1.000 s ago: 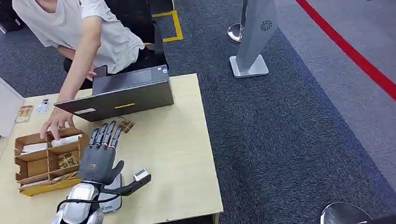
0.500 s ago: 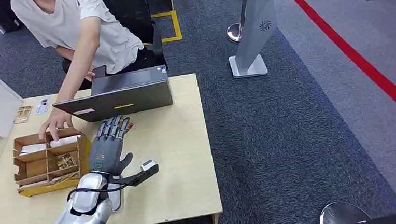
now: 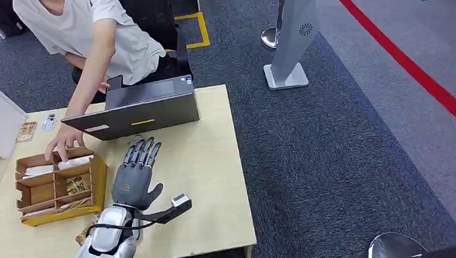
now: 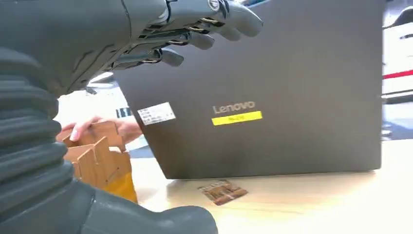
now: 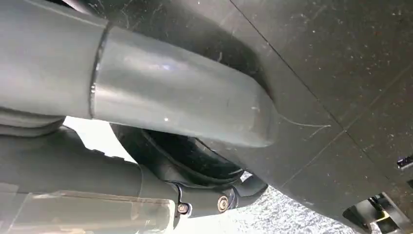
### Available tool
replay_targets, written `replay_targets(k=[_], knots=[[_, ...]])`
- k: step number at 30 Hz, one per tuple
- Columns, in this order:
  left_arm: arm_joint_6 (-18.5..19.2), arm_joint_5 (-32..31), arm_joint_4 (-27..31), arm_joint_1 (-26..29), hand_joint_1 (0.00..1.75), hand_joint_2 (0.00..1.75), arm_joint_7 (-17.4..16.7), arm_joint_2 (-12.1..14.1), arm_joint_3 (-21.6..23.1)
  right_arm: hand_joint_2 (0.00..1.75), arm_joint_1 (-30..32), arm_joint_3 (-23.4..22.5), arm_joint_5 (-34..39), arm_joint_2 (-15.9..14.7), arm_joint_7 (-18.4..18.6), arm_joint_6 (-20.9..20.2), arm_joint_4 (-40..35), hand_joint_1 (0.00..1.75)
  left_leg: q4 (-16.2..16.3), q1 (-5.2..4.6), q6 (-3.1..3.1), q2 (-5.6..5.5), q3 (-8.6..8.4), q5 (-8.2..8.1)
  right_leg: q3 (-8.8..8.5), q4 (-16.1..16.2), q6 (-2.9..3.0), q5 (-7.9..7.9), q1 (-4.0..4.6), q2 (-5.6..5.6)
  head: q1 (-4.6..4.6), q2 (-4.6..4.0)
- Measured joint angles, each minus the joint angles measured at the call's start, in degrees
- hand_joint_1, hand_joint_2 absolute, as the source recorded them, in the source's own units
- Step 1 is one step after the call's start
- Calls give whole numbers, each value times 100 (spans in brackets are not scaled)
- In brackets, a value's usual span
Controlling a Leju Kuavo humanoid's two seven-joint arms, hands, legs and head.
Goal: Pass the card to the sensor for recognition and then transmit it.
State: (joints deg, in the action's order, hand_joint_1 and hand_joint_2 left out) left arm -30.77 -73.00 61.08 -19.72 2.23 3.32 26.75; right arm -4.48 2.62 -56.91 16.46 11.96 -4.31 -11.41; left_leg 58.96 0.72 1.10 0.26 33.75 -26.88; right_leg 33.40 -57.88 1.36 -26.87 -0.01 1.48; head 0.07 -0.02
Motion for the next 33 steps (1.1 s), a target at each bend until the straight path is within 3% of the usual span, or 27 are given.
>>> replay_targets(k=[23,33], knots=[[-144,188,1130,957,0,175,2,516,-11,0,24,0,-197,-2,-177,-31,0,0,-2,2,0,0,2,0,0,0,1,-2,2,3,0,0],[-232,186,1399,1322,0,175,-15,581,-442,0,25,5,-387,-9,-260,-87,0,0,-2,3,1,1,1,0,1,-1,1,-2,3,4,0,0]])
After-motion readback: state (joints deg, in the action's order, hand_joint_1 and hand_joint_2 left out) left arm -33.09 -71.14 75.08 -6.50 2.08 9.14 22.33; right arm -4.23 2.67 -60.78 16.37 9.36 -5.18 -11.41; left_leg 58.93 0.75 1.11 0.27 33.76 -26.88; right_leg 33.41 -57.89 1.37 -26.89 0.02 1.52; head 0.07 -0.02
